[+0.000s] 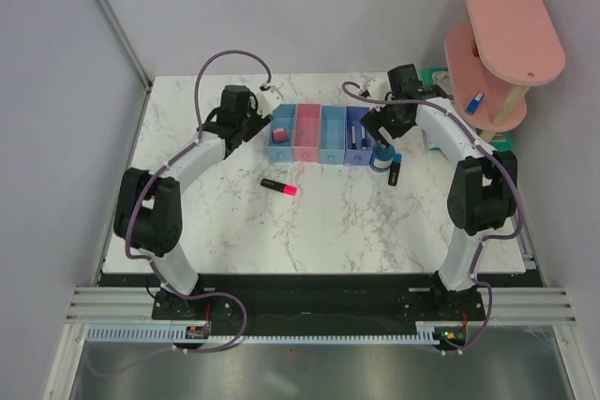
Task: Sort the stationery into containers
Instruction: Pick up the stationery from the center of the board.
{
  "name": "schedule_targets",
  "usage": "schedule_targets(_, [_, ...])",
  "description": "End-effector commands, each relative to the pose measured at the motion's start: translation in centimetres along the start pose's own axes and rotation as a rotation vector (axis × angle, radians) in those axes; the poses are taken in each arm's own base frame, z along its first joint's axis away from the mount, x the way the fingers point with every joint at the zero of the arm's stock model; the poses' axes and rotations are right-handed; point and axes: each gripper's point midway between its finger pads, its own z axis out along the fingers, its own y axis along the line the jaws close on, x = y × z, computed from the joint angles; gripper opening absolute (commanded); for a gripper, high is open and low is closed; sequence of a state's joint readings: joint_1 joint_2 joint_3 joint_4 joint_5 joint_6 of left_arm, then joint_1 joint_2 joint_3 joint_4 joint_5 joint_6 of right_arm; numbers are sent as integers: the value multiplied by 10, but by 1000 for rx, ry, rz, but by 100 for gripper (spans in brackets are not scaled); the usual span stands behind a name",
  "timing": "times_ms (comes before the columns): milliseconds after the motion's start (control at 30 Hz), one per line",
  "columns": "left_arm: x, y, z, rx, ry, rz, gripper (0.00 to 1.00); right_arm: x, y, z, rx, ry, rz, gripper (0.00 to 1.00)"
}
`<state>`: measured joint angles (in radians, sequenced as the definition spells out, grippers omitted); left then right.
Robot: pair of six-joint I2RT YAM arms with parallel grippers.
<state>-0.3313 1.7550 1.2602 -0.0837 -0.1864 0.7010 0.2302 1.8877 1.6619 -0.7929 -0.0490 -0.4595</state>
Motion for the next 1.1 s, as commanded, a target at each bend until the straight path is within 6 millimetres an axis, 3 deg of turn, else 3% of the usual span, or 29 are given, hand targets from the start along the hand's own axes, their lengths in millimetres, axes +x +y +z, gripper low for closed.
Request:
schedule_targets(0, [-1, 14, -30, -44, 6, -50, 73, 25, 9, 6, -89, 60, -124, 98])
schedule_targets(200, [4, 22, -59, -68, 12, -56, 74, 35, 17, 23, -158, 79, -219, 98])
schedule_targets(333, [6, 30, -75, -96, 14, -60, 74, 35, 29, 22, -234, 55, -256, 98])
schedule_targets(667, [15, 28, -87, -101, 34, -70, 75, 51, 47, 40, -333, 83, -270, 98])
schedule_targets(1067, [24, 22, -94, -81, 49, -55, 75, 45, 38, 65, -281, 73, -231, 98])
